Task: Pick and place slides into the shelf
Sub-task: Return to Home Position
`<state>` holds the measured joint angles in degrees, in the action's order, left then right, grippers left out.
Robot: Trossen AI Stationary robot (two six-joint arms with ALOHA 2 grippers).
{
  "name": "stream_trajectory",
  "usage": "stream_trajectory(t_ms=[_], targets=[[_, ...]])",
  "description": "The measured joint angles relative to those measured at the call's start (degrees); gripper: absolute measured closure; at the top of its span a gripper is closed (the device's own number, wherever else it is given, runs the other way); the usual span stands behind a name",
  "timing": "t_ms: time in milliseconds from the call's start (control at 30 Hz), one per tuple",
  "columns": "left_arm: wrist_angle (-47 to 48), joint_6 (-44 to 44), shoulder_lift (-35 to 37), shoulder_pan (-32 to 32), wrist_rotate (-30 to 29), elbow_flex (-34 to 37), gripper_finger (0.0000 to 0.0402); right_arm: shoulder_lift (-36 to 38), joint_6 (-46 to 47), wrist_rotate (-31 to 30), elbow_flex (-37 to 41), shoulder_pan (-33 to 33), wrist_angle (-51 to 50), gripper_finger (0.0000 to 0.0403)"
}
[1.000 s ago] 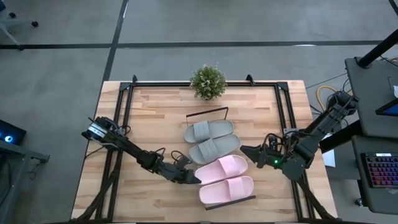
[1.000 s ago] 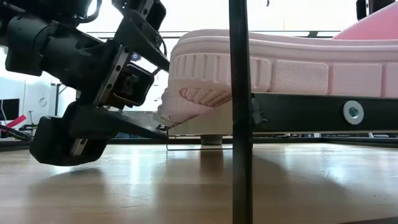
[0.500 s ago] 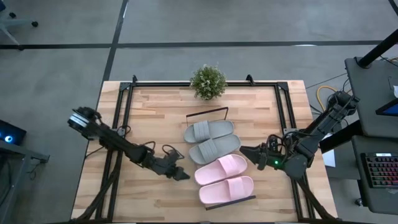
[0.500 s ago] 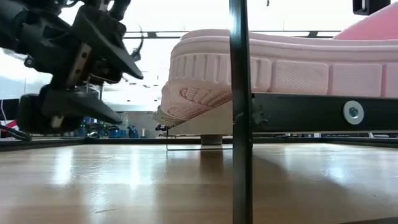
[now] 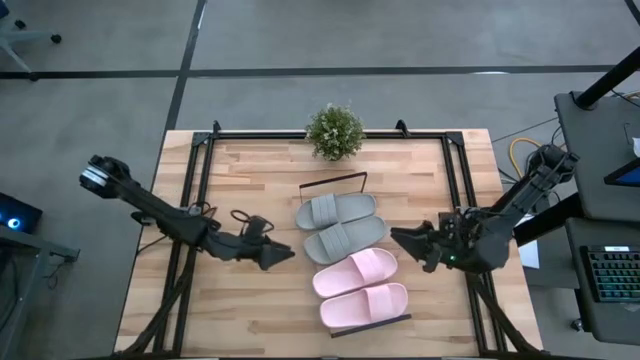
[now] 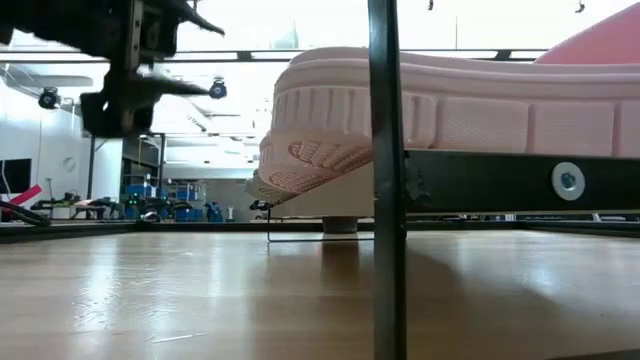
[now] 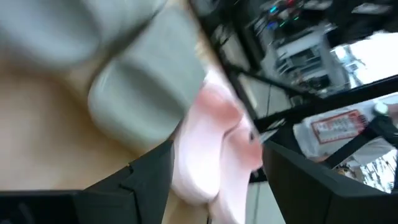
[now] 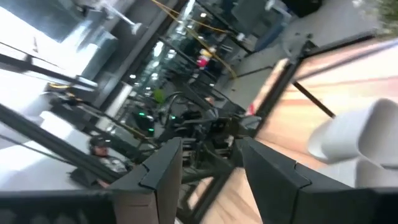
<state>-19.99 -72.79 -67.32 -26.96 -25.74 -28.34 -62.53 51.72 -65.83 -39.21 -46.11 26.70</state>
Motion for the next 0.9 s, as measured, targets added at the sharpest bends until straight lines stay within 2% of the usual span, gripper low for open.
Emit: stream_trajectory(t_ms=[100,200,333,400,500,633,767,900], targets=[[-0.14,5.53,2.98,0.15,-2.35,-0.02,0.0173,2.23,-6.47,1.47,2.67,0.02,7.89,0.0247],[-0.54,10.47,4.98,0.68,-2.68,-0.19,0.0173,4.15,-15.34,4.78,6.33,0.35,20.01,0.0253],[-2.98,17.49,7.11,1.09,-2.72,-0.79,0.0173,5.24,-29.31,19.28,11.18,1.81,40.21,0.0257],[-5.68,21.54,7.71,1.25,-2.70,-0.85,0.0173,5.17,-35.04,23.33,12.46,2.20,47.07,0.0257],[-10.81,27.67,8.36,1.87,-2.68,-1.03,0.0173,5.60,-42.32,28.96,12.73,2.44,49.74,0.0257],[-14.63,32.98,8.99,2.88,-2.69,-1.05,0.0173,7.34,-45.13,34.47,13.54,3.49,49.82,0.0258],[-16.37,36.11,10.25,3.77,-2.11,-1.02,0.0173,10.41,-45.57,37.87,16.48,4.15,49.84,0.0265],[-17.51,38.70,12.04,4.73,1.17,-0.98,0.0173,15.18,-45.35,38.34,21.13,4.15,50.19,0.0280]])
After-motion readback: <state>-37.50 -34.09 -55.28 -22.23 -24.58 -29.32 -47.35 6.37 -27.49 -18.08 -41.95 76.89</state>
